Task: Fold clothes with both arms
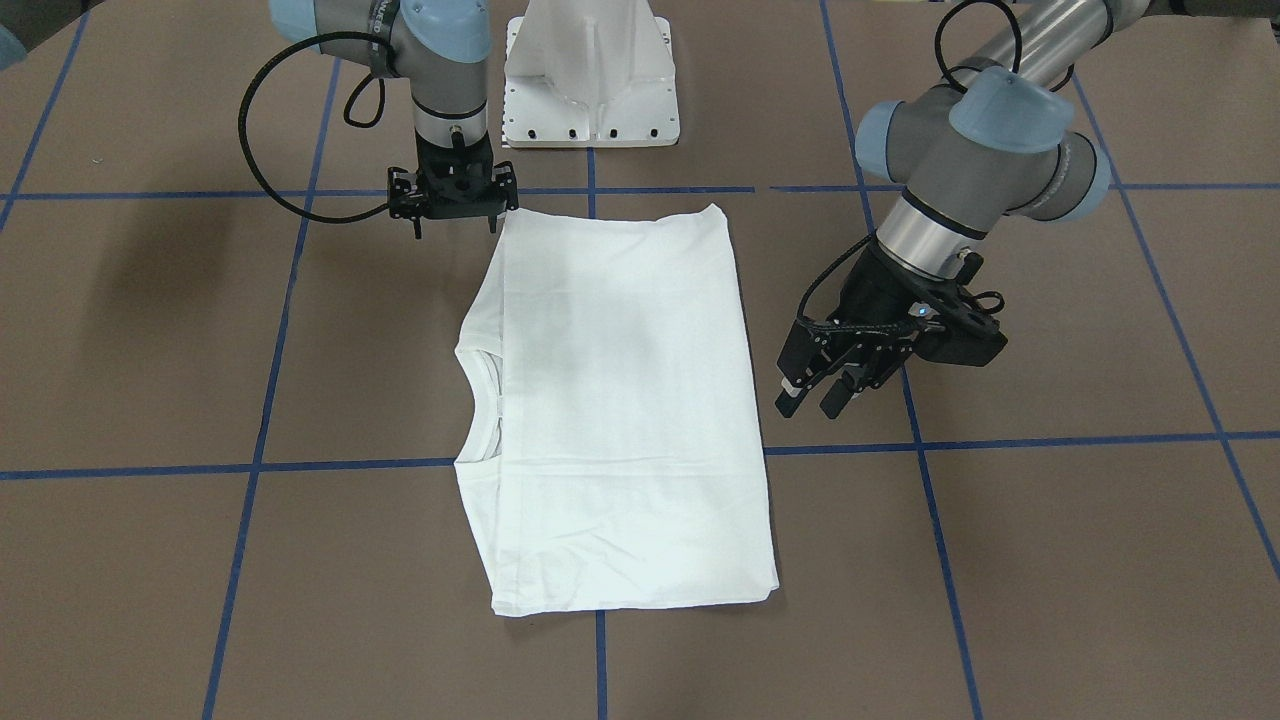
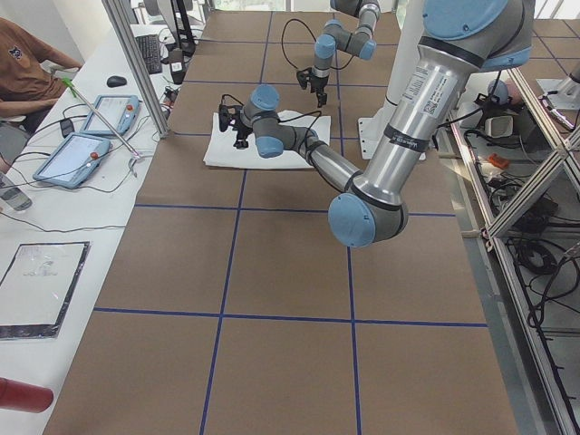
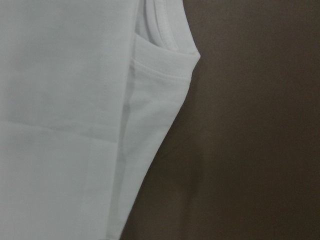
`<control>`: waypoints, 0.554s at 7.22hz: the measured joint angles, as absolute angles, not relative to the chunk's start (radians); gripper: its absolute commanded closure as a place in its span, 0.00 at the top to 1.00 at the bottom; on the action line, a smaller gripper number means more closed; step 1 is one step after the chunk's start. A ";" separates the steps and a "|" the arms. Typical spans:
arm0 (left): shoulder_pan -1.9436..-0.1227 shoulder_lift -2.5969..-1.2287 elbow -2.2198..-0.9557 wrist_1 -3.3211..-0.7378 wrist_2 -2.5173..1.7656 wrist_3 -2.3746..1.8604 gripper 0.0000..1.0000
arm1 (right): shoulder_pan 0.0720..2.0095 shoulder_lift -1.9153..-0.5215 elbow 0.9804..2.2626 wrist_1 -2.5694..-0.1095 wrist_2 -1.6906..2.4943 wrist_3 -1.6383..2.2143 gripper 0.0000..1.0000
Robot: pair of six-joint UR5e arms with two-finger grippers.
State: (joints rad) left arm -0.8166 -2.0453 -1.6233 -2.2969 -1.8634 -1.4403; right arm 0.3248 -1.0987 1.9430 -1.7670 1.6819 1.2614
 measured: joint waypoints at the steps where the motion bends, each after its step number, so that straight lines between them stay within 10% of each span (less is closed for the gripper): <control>1: -0.817 -2.045 -1.626 -2.297 -1.863 -1.445 0.66 | 0.307 -1.104 1.929 -1.666 1.680 1.503 0.99; 4: -0.816 -2.045 -1.626 -2.296 -1.862 -1.454 0.66 | 0.249 -1.122 1.908 -1.512 1.585 2.092 0.97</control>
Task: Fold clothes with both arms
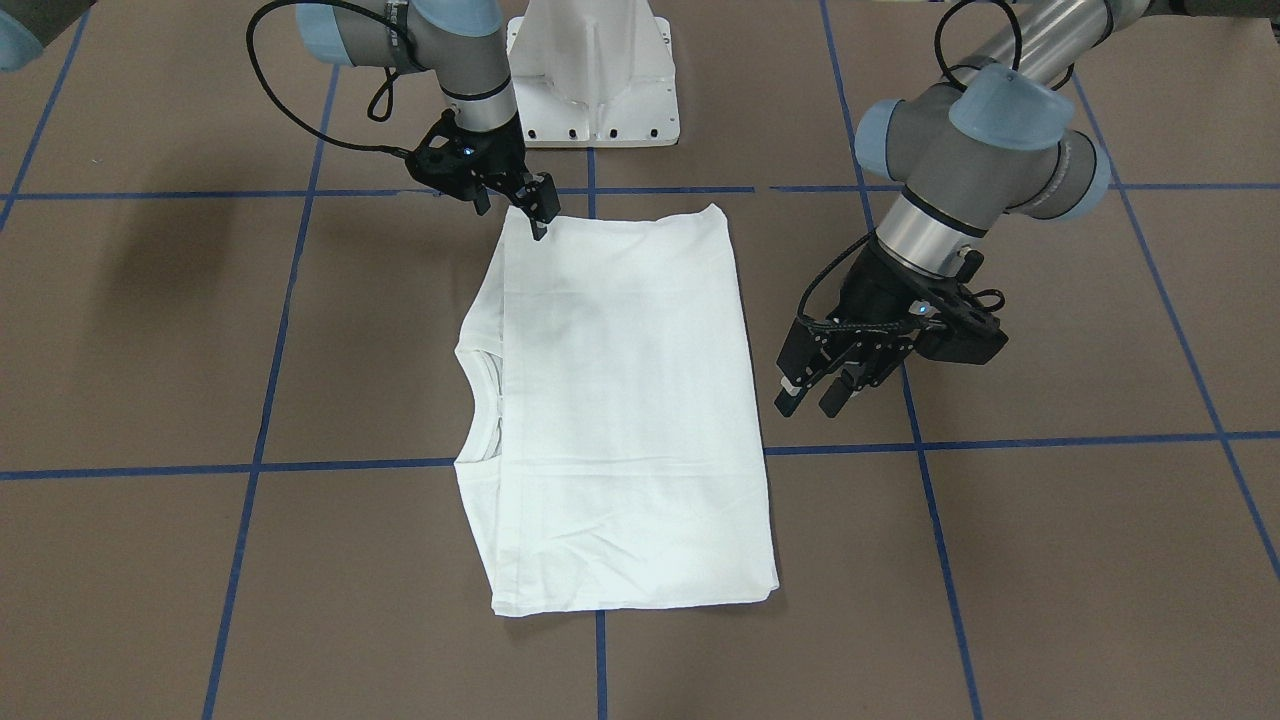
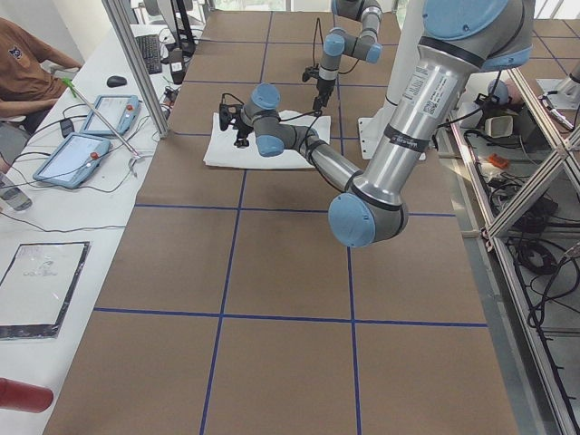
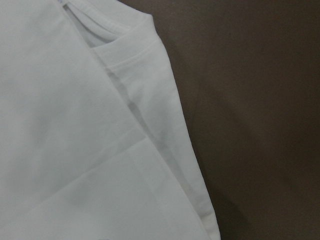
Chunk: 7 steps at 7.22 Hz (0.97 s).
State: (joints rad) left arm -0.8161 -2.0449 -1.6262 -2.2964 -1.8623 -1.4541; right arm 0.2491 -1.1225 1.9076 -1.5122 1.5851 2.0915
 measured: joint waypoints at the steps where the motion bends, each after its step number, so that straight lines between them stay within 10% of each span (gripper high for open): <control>1: -0.816 -2.045 -1.626 -2.296 -1.862 -1.455 0.66 | 0.238 -1.123 1.907 -1.506 1.554 2.213 0.91; 7: -0.813 -2.045 -1.626 -2.296 -1.862 -1.463 0.67 | 0.213 -1.125 1.886 -1.485 1.535 2.383 0.80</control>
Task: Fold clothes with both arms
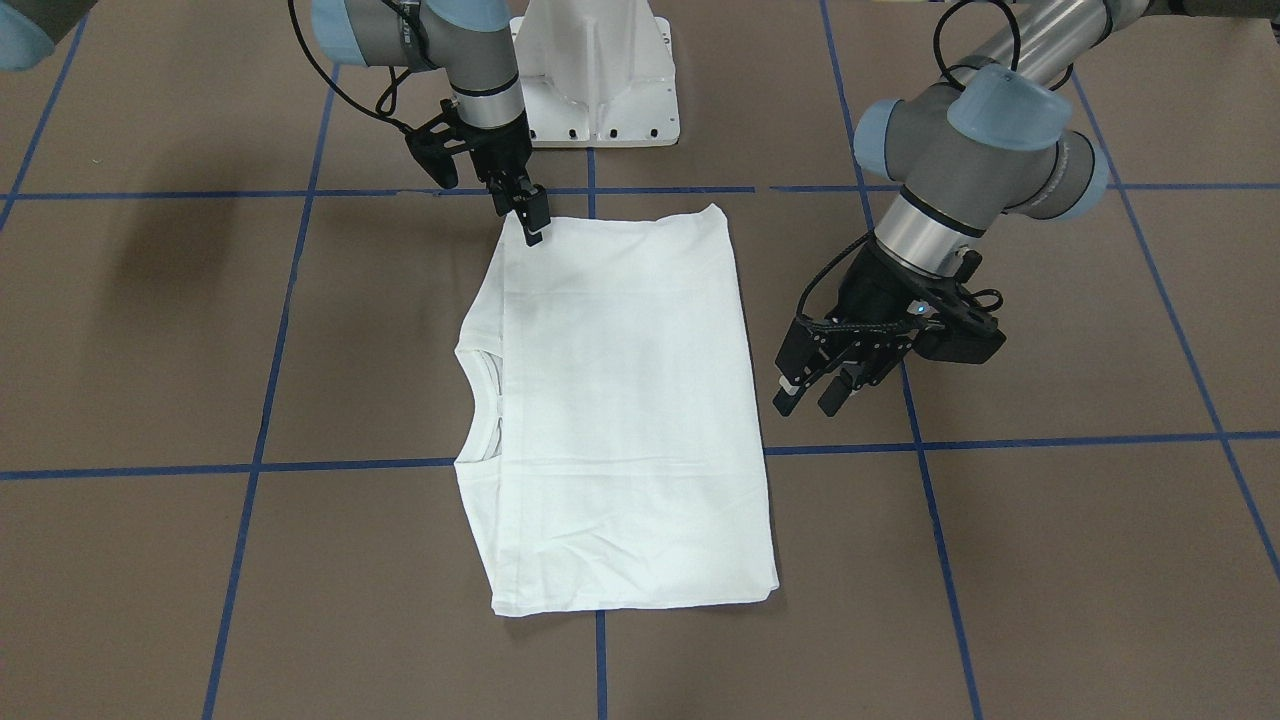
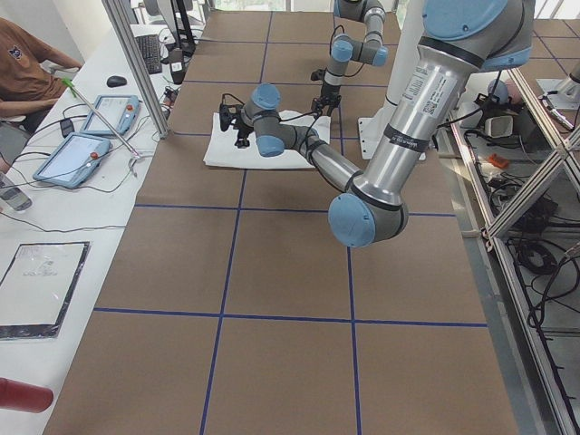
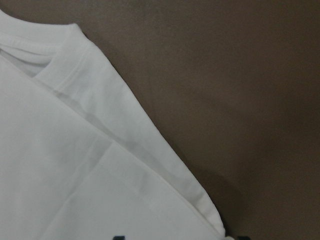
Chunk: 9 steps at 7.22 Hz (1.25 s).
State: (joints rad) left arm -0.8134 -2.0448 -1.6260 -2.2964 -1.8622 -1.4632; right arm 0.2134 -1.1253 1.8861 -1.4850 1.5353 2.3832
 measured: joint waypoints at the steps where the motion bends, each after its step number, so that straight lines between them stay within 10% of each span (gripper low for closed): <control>1: -0.813 -2.045 -1.626 -2.296 -1.862 -1.463 0.68 | 0.211 -1.126 1.884 -1.488 1.539 2.384 0.84; 4: -0.812 -2.045 -1.626 -2.296 -1.861 -1.474 0.68 | 0.208 -1.124 1.868 -1.498 1.541 2.384 0.91; 9: -0.814 -2.044 -1.631 -2.295 -1.861 -1.480 0.68 | 0.205 -1.110 1.848 -1.496 1.540 2.387 0.08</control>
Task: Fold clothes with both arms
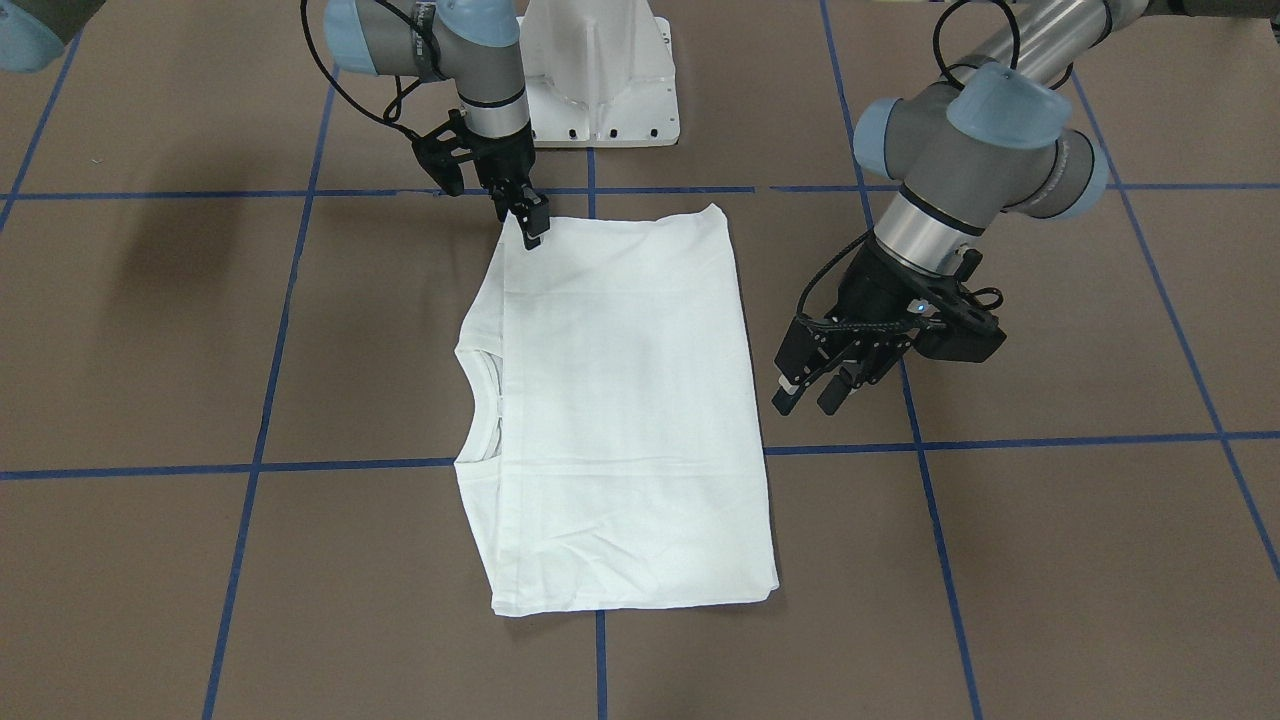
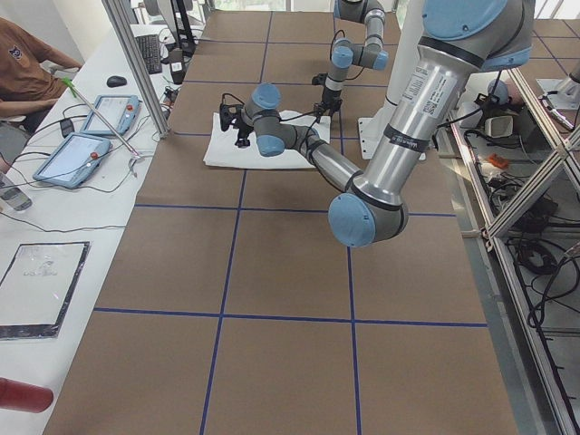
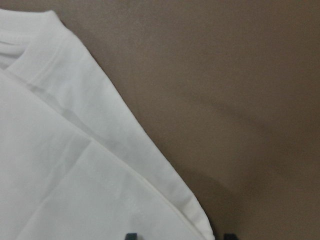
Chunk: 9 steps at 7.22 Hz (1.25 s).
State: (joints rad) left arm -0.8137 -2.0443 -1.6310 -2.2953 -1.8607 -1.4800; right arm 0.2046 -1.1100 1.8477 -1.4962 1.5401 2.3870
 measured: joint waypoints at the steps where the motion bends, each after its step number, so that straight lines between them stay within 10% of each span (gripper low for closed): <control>1: -0.814 -2.040 -1.634 -2.295 -1.861 -1.482 0.68 | 0.204 -1.109 1.848 -1.495 1.540 2.390 0.00; 9: -0.727 -2.027 -1.721 -2.201 -1.839 -1.642 0.68 | 0.218 -1.208 1.966 -1.499 1.556 2.387 0.00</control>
State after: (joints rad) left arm -0.7268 -2.0275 -1.7212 -2.2006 -1.8391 -1.6422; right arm 0.2182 -1.2082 1.9663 -1.4988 1.5560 2.3869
